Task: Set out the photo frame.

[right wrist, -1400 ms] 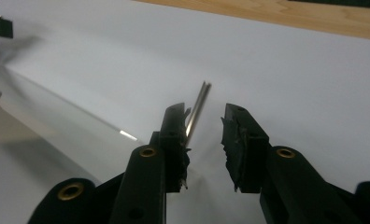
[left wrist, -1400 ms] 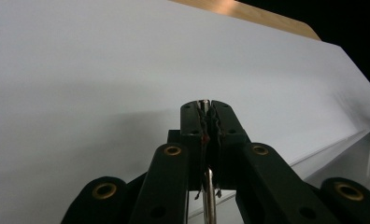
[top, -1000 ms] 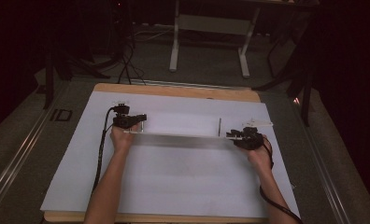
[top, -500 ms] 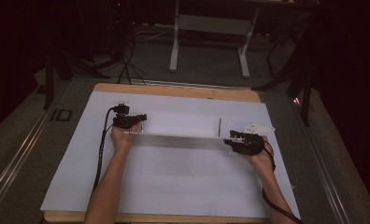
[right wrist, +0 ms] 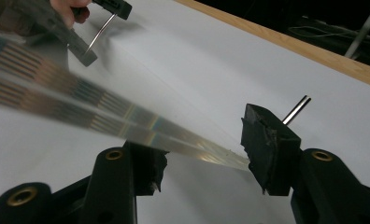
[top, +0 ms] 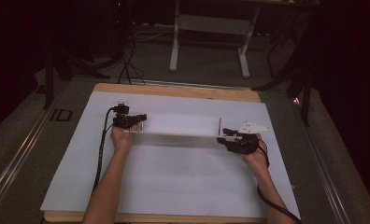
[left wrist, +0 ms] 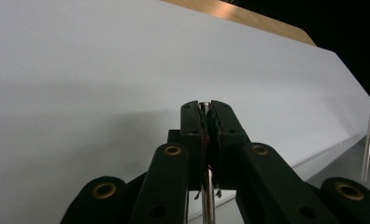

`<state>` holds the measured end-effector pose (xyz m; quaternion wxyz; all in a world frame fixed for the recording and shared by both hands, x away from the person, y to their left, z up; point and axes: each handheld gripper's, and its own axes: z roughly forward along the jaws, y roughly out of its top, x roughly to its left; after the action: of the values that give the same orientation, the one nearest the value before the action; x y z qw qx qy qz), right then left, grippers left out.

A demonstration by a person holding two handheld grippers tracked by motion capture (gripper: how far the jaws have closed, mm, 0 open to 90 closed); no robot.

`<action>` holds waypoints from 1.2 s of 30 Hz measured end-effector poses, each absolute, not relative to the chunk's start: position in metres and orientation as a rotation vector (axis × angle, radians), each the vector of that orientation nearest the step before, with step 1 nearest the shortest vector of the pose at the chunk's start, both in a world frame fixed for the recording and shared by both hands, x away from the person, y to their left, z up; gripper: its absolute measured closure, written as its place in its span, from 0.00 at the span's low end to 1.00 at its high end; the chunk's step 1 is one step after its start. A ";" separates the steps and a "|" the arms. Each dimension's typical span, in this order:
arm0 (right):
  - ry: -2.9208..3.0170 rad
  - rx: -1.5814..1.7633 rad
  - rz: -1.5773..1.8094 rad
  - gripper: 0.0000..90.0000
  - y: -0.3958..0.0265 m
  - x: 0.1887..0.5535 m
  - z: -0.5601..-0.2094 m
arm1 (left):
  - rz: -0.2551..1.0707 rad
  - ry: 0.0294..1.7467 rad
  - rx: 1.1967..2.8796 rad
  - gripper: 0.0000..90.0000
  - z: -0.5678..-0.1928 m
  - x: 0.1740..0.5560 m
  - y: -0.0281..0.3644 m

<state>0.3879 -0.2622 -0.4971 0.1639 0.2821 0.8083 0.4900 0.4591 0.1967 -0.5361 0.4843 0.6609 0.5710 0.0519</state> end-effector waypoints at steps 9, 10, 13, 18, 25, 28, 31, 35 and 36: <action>2.322 0.809 1.405 0.56 -0.264 0.389 -0.497 | 0.177 1.376 1.629 0.82 -0.536 0.458 0.198; 2.322 0.809 1.405 0.56 -0.264 0.389 -0.497 | 0.180 1.371 1.628 0.82 -0.536 0.457 0.198; 2.326 0.810 1.404 0.56 -0.264 0.389 -0.497 | 0.184 1.353 1.610 0.77 -0.535 0.455 0.203; 2.324 0.820 1.407 0.56 -0.263 0.390 -0.497 | 0.211 1.318 1.616 0.75 -0.529 0.445 0.212; 2.318 0.830 1.412 0.56 -0.263 0.391 -0.496 | 0.244 1.262 1.656 0.71 -0.522 0.430 0.222; 2.315 0.838 1.415 0.56 -0.263 0.391 -0.496 | 0.262 1.248 1.674 0.70 -0.519 0.423 0.224; 2.311 0.847 1.418 0.56 -0.263 0.391 -0.495 | 0.269 1.237 1.686 0.69 -0.518 0.417 0.227; 2.308 0.849 1.420 0.56 -0.263 0.392 -0.495 | 0.284 1.201 1.727 0.67 -0.519 0.406 0.230; 2.307 0.849 1.421 0.56 -0.263 0.392 -0.495 | 0.273 1.181 1.728 0.67 -0.520 0.404 0.231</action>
<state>0.3921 -0.2632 -0.4952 0.1507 0.2956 0.8033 0.4946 0.4043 0.2314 -0.5196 0.4931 0.7122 0.4867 0.1127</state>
